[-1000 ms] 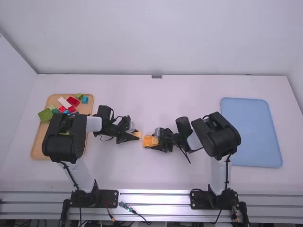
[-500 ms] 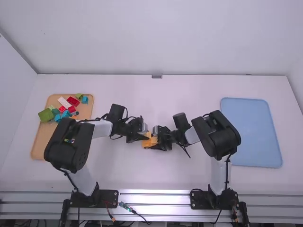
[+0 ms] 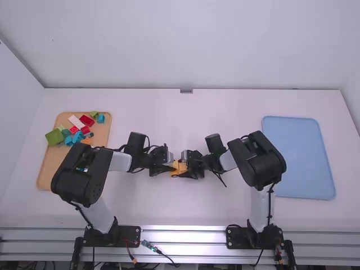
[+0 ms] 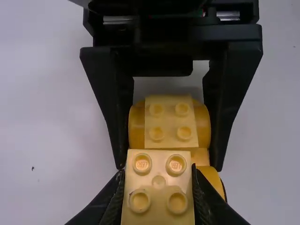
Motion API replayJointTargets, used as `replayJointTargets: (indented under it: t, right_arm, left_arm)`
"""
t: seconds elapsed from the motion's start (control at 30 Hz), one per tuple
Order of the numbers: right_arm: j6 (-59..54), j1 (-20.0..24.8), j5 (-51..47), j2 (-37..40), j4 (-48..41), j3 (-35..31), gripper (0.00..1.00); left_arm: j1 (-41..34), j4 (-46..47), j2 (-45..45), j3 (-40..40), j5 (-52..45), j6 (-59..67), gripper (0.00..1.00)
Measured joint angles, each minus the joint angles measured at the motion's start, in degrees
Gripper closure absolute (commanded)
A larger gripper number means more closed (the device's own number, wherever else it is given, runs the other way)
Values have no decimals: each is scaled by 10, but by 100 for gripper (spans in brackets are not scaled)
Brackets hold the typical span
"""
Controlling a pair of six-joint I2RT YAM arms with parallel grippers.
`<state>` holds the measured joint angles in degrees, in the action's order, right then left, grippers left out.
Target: Assemble lego blocks to make yellow taxi
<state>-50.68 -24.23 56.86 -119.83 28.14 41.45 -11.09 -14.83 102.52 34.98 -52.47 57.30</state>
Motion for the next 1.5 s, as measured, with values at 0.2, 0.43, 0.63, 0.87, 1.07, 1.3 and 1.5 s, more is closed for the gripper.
replayJointTargets:
  t: [0.2,0.43,0.63,0.87,1.07,1.3,1.5]
  right_arm:
    - [13,-2,-3,0,2,0,76]
    - [26,-4,-10,0,8,0,74]
    - [29,-15,-18,0,17,0,74]
    - [42,-16,-27,0,26,0,75]
    - [67,-17,-31,-1,77,-15,74]
    - [87,-15,-47,-1,127,-33,72]
    - [98,-14,-50,-1,126,-34,71]
  left_arm:
    - [0,6,0,0,-4,-5,98]
    - [0,9,0,3,-2,-6,98]
    - [-2,13,0,3,-4,-6,98]
    - [-3,38,0,11,4,-5,98]
    - [-5,130,0,56,16,27,98]
    - [-14,160,0,68,16,56,98]
    - [-14,137,0,67,16,74,98]
